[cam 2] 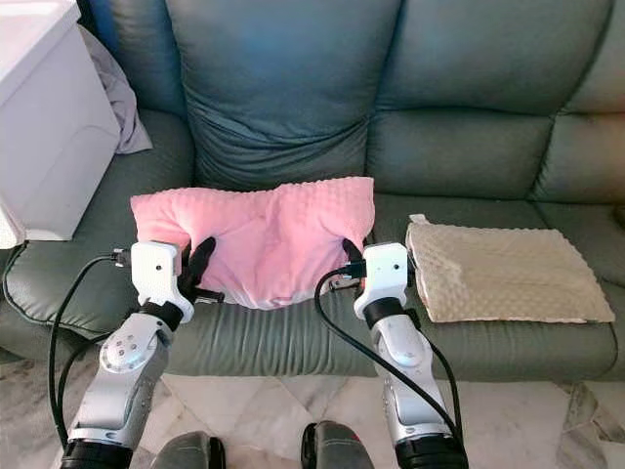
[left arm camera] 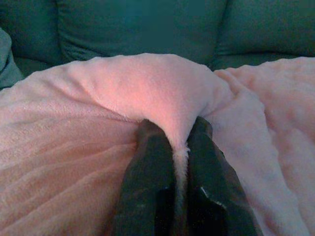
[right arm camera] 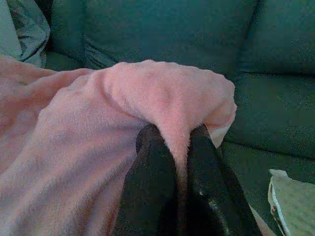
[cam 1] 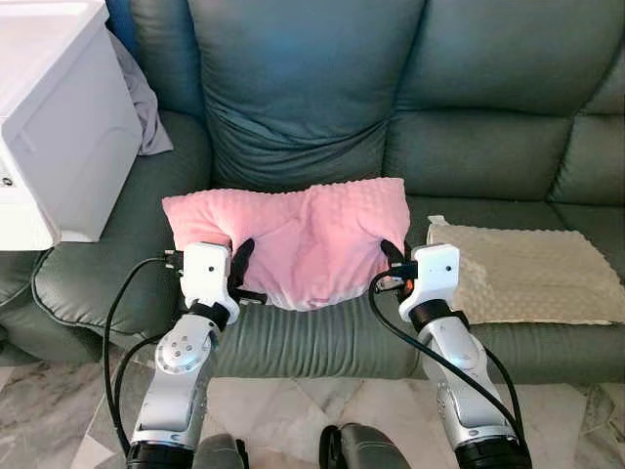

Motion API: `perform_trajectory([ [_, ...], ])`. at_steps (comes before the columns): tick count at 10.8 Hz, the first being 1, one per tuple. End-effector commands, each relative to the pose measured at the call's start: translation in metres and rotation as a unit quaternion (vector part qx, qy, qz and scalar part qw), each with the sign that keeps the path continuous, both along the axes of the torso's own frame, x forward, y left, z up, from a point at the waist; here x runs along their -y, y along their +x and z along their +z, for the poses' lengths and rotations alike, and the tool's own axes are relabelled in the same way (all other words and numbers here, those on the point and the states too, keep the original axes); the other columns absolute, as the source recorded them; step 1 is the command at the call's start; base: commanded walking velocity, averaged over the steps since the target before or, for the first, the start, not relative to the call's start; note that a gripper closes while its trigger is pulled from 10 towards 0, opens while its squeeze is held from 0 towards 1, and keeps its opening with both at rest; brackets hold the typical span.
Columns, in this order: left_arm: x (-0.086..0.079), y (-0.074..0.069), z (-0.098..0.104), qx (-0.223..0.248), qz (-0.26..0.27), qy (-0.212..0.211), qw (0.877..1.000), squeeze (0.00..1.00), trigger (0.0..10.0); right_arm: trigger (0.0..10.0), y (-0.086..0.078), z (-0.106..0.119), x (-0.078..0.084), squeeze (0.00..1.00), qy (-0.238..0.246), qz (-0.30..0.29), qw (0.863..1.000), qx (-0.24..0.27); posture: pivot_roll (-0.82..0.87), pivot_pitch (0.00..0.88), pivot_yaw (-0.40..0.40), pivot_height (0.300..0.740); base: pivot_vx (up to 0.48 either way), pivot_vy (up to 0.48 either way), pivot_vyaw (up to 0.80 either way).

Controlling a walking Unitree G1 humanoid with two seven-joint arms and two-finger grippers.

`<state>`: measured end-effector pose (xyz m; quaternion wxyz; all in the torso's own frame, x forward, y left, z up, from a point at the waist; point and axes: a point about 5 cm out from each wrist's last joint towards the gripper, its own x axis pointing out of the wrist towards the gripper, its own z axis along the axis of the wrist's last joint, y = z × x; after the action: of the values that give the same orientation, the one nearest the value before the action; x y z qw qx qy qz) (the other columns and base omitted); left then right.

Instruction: Move the pillow to the sofa

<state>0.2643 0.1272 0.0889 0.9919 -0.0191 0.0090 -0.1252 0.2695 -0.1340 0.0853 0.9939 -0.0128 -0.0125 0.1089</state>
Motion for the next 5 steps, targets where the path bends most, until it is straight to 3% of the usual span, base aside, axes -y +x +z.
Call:
perform_trajectory([
  [1,0.0036,-0.0014,0.0044,0.008,-0.008,0.002,1.0,0.0,10.0,10.0,-0.0012,0.0023,-0.0012,0.0,0.003,0.003,1.0,0.006,-0.02,0.154,-0.061,0.691,0.0,0.0,0.0],
  [5,0.0035,-0.0015,0.0013,-0.001,0.002,0.016,1.0,0.0,10.0,10.0,-0.0021,0.0014,-0.0022,0.0,0.005,0.004,1.0,0.004,-0.02,0.158,-0.061,0.621,0.0,0.0,0.0],
])
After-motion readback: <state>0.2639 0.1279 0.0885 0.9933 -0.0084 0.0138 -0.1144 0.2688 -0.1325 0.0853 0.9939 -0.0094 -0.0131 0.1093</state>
